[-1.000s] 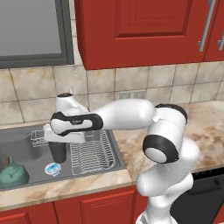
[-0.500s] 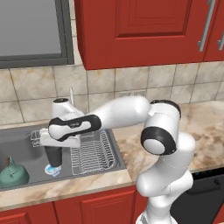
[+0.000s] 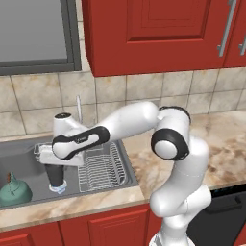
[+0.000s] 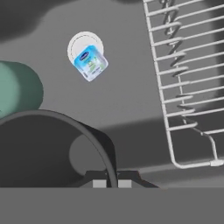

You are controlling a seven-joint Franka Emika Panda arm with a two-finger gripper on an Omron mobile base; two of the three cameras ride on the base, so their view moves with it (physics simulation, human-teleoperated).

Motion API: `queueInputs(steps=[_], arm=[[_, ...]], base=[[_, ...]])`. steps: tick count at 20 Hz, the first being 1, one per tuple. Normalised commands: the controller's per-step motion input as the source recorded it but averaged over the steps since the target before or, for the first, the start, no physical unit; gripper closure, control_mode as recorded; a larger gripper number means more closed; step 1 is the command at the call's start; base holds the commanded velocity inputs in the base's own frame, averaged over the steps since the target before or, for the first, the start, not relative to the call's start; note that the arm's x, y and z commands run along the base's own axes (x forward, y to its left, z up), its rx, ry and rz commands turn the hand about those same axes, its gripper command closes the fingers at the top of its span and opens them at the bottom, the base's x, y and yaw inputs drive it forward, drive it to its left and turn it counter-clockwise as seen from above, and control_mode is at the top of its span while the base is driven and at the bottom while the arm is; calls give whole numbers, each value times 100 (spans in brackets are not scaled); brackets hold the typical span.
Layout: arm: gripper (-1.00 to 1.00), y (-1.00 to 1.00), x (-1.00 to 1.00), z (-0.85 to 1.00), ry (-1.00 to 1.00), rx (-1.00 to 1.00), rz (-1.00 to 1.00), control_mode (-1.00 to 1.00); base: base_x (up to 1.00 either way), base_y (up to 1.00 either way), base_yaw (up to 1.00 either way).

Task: Pick the kettle and glass cup and place them in the sink. Then turn on the water.

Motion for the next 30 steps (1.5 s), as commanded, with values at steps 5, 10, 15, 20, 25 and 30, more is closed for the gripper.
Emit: queueInputs(steps=[5,10,15,20,25,30], arm=[[100,16,10,-16,0,0,0,-100],[100,8,5,-16,0,0,0,-100],[100,7,0,-12,0,0,0,-100],[100,10,2,-13,0,0,0,-100],[100,7,1,-18,0,0,0,-100],[100,0,0,-18,0,0,0,-100]], base=[[0,0,0],[0,0,0],[0,0,0],[0,0,0],[0,0,0],[0,0,0]])
